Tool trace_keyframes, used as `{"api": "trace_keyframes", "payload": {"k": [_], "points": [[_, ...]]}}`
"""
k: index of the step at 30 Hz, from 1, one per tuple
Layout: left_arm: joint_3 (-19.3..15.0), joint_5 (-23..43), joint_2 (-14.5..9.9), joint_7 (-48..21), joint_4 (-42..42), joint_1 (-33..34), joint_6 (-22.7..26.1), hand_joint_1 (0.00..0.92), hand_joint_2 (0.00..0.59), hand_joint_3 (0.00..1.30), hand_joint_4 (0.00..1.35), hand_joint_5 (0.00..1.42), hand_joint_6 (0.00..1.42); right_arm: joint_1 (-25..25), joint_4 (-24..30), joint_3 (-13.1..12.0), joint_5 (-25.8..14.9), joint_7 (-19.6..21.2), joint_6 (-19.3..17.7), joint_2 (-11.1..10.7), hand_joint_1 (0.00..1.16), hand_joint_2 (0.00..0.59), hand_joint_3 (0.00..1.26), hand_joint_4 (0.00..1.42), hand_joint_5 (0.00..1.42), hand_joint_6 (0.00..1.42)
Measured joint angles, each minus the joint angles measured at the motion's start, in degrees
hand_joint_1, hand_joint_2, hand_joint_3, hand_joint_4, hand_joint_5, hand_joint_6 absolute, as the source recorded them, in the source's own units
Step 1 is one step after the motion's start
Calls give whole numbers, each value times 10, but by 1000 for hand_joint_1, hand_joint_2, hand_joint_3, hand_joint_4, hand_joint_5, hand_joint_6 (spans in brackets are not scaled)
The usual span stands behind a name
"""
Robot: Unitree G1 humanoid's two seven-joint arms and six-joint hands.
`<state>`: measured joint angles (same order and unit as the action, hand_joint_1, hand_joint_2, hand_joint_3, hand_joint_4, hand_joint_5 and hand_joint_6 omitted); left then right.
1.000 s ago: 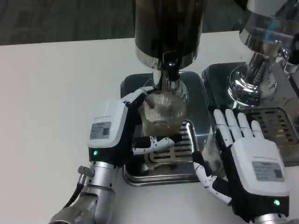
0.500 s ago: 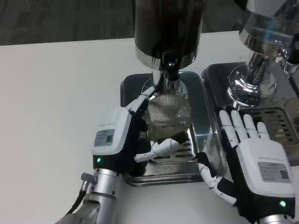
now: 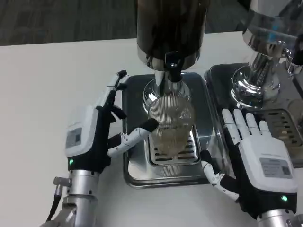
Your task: Grasp the cup under the faucet to collect the drink, then remove the cup.
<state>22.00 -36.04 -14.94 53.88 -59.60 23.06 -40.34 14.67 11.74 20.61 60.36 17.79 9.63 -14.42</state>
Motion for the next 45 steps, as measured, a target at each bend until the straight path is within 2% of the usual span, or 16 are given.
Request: {"api": "trace_keyframes", "payload": {"k": [3,5,6,7,10,15,21,24,29,37,45], "points": [[-22,26,-20,-38,56,-25,-21,0,27,52,23,271,230,-3,-2,-1,-2,0,-2,0,286,416,12,0,0,0],[-38,48,-37,-75,99,-44,-40,0,34,15,1,239,187,-5,-4,-3,-6,0,-4,-1,266,407,15,0,0,0],[-51,74,-50,-120,138,-62,-59,0,43,3,3,234,181,-6,-8,-5,-11,0,-5,-1,262,406,15,0,0,0],[-54,81,-53,-129,147,-65,-63,0,52,15,16,232,173,-7,-9,-6,-12,0,-6,-2,260,405,15,0,0,0],[-65,146,-74,-243,205,-90,-98,0,63,39,34,225,175,-11,-17,-12,-19,1,-8,-2,256,406,15,0,0,0],[-82,233,-94,-378,283,-98,-124,0,79,81,71,255,206,-15,-27,-15,-24,4,-13,-2,252,406,15,0,0,1],[-99,325,-81,-502,319,-91,-133,0,100,89,27,223,203,-20,-27,-15,-24,13,-14,2,248,407,15,0,0,2],[-99,356,-60,-553,311,-75,-129,0,115,120,77,261,203,-19,-27,-15,-24,18,-14,3,249,411,15,0,0,2],[-106,360,-18,-611,280,-37,-120,0,132,163,135,293,222,-14,-27,-15,-23,32,-12,8,250,414,15,0,0,2],[-125,360,16,-654,265,-23,-114,0,135,199,191,326,231,-6,-27,-15,-20,42,-5,17,250,415,15,0,0,2],[-134,329,12,-660,297,-35,-117,0,145,223,236,360,269,-4,-27,-15,-21,43,-4,19,254,414,15,0,0,2]]}}
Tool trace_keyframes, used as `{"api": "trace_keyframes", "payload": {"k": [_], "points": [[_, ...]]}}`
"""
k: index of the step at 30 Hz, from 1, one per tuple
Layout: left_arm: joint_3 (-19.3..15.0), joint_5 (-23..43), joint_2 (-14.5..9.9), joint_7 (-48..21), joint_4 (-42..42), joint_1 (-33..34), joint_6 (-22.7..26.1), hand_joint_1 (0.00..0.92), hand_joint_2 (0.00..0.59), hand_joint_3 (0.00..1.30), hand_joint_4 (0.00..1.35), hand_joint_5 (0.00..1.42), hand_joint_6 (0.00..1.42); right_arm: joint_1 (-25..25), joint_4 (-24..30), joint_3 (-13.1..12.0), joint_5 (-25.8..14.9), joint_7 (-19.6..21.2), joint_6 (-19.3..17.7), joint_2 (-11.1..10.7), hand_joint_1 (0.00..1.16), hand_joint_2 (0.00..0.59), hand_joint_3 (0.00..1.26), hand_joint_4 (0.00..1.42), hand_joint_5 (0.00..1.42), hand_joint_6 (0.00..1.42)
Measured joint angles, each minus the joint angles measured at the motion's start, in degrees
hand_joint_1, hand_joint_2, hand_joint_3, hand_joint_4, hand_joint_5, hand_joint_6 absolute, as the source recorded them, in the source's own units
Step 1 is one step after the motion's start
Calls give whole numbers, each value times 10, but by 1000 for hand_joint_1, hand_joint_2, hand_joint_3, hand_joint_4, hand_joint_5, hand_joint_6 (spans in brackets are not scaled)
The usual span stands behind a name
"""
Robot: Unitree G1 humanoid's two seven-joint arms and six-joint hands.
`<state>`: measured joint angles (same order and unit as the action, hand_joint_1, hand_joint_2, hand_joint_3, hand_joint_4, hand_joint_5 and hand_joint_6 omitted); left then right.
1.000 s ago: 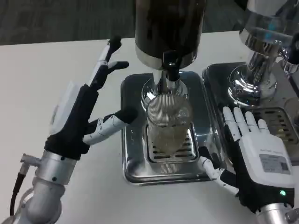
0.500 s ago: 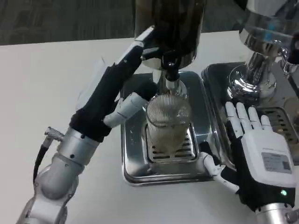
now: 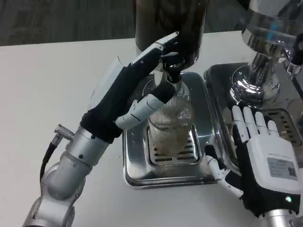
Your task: Grasp the cup under the faucet to collect the drink, then remove the cup.
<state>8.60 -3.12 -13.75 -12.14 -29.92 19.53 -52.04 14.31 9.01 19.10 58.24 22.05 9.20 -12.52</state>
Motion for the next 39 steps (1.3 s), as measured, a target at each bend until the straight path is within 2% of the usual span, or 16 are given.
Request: {"api": "trace_keyframes", "payload": {"k": [10,19,33,37,39], "points": [[-11,-75,-19,32,29,-21,-22,0,141,250,263,400,286,-11,-17,0,-10,0,-4,-3,266,410,15,0,0,9],[-12,-178,-47,100,46,-20,-38,0,142,266,271,416,301,-19,-20,2,-14,0,-8,-9,272,410,15,0,0,15],[-1,-223,-64,141,61,-22,-37,0,142,276,275,436,310,-28,-30,1,-38,0,-14,-10,276,414,15,0,0,17],[4,-230,-67,153,66,-26,-36,0,143,276,275,436,311,-33,-38,-3,-61,0,-35,-12,308,392,3,0,0,17],[7,-233,-67,160,67,-29,-36,0,143,276,275,436,311,-35,-41,-6,-68,0,-49,-17,339,352,0,0,0,17]]}}
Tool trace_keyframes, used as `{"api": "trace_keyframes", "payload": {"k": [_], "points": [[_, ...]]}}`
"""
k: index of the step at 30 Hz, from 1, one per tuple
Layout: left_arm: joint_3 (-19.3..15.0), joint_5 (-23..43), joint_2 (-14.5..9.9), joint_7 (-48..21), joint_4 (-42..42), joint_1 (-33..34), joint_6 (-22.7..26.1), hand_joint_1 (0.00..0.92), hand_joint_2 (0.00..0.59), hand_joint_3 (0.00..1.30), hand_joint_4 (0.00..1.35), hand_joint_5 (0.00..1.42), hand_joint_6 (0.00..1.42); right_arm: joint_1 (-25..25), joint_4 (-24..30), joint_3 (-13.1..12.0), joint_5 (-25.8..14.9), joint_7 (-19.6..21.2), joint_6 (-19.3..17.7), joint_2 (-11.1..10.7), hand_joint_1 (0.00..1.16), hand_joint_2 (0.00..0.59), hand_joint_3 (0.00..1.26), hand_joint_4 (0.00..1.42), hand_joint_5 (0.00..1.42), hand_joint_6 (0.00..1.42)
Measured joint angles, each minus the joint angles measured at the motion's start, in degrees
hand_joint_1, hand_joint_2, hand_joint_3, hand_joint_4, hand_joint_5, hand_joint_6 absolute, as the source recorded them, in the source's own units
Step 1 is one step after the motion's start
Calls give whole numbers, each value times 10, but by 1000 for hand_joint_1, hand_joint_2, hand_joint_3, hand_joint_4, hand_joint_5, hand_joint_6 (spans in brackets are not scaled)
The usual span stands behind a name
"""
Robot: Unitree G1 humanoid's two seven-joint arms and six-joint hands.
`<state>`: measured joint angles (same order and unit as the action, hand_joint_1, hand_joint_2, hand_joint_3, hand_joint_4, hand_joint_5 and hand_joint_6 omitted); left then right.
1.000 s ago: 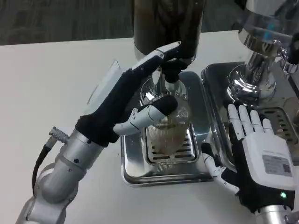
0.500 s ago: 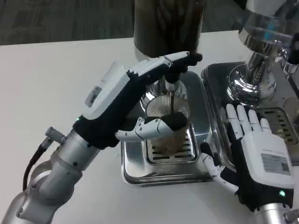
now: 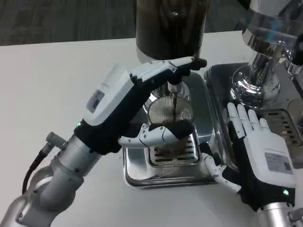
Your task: Grasp the cup under the faucet to collect the drink, then remove the cup.
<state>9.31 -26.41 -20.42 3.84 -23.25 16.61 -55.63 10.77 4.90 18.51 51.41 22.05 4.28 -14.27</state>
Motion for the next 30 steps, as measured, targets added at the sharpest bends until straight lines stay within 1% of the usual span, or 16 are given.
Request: {"api": "trace_keyframes", "payload": {"k": [1,3,5,7,10,12,15,16,18,19,22,24,30], "points": [[1,0,0,1,0,0,0,0,143,277,275,436,311,-2,-1,-2,-12,0,-9,-1,364,332,0,0,0,17],[2,0,0,3,0,0,1,0,143,280,275,436,311,-4,-2,-7,-35,0,-30,-3,413,313,0,0,0,17],[3,-2,0,9,0,0,2,0,145,283,275,436,311,-11,-11,-16,-79,-5,-72,-9,450,292,0,0,0,28],[5,-3,0,11,0,0,3,0,148,288,282,437,303,-23,-26,-23,-109,-12,-113,-22,502,262,0,0,0,44],[8,-3,0,16,0,-1,4,0,149,289,284,437,300,-37,-53,-28,-154,-27,-162,-25,554,237,0,0,0,72],[9,-3,0,17,0,-1,4,0,149,290,285,436,299,-42,-78,-34,-199,-45,-191,-20,587,211,0,0,0,79],[10,-3,0,18,0,-1,5,0,149,290,285,423,298,-56,-124,-53,-270,-74,-224,-10,627,198,0,0,0,82],[10,-3,0,19,0,-1,6,0,149,291,285,422,297,-60,-133,-58,-285,-81,-232,-8,650,193,0,0,0,82],[10,-3,0,20,0,-1,7,0,149,294,285,421,295,-72,-154,-68,-316,-97,-247,0,658,191,0,0,0,82],[10,-3,0,20,0,-1,7,0,149,295,285,421,294,-77,-161,-70,-325,-103,-251,2,674,179,0,0,0,82],[11,-3,0,20,1,-1,7,0,151,297,285,421,293,-93,-192,-78,-356,-125,-271,10,681,175,0,0,0,82],[13,-3,0,20,2,-1,7,0,154,308,285,420,291,-104,-218,-85,-375,-139,-286,23,701,171,0,0,0,82],[13,-3,0,20,4,-1,9,0,156,313,285,392,279,-125,-260,-93,-385,-156,-306,31,710,170,0,0,0,82]]}}
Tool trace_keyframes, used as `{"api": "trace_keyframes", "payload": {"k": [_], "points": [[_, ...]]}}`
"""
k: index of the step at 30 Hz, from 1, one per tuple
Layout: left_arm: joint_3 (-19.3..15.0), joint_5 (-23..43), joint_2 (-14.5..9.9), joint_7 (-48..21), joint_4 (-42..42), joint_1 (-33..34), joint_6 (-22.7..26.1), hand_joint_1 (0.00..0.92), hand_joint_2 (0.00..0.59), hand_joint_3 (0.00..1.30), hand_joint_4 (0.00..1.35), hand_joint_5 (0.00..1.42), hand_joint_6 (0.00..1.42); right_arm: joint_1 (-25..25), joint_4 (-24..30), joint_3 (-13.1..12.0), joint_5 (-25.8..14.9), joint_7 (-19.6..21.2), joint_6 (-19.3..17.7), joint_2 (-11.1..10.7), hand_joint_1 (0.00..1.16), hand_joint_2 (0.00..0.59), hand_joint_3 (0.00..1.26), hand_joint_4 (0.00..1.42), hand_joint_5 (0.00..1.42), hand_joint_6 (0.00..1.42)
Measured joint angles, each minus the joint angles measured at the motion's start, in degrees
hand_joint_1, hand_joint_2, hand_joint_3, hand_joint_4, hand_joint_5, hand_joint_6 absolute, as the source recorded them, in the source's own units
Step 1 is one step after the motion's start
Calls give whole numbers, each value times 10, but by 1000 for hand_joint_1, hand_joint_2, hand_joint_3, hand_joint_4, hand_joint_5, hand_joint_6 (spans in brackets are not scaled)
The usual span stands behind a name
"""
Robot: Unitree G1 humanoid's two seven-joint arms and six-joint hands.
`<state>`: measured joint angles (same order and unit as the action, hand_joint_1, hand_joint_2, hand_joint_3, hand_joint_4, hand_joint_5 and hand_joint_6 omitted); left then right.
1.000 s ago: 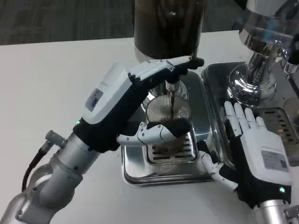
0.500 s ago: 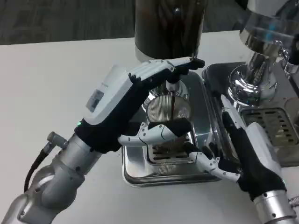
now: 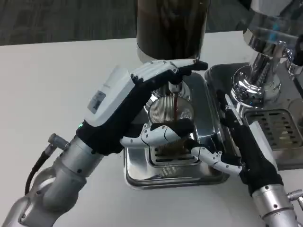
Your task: Grasp the cup under the faucet to collect the drink, then remove the cup.
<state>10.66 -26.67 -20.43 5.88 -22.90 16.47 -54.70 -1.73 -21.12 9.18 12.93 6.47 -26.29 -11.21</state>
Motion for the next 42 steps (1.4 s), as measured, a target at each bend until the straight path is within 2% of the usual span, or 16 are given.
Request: {"api": "trace_keyframes", "payload": {"k": [8,18,23,27,30,33,38,42], "points": [[2,0,-3,0,10,-3,6,0,156,319,285,388,276,-25,-41,0,-3,-14,-18,14,705,166,0,0,0,104],[3,0,-5,0,22,-10,15,0,156,320,285,387,276,-51,-86,1,-3,-22,-41,20,703,166,0,0,0,129],[-3,-1,-5,3,27,-12,18,0,157,270,184,313,229,-59,-103,1,-3,-23,-46,23,705,170,0,0,0,151],[-12,-9,-6,9,50,-28,25,0,156,260,167,298,213,-66,-105,1,-3,-26,-51,24,696,174,0,0,0,166],[-28,-9,-7,9,68,-30,35,0,164,259,158,293,210,-67,-108,1,-3,-29,-55,25,695,174,0,0,0,168],[-59,-4,-12,17,88,-33,49,0,168,242,118,282,208,-68,-118,1,-4,-30,-56,27,694,174,0,0,0,169],[-84,-3,-12,29,95,-38,55,0,165,209,81,256,190,-74,-126,0,-3,-30,-60,32,693,174,0,0,0,171],[-117,-3,-12,49,110,-60,55,0,167,207,80,252,189,-76,-129,0,-3,-30,-66,37,691,175,0,0,0,172]]}}
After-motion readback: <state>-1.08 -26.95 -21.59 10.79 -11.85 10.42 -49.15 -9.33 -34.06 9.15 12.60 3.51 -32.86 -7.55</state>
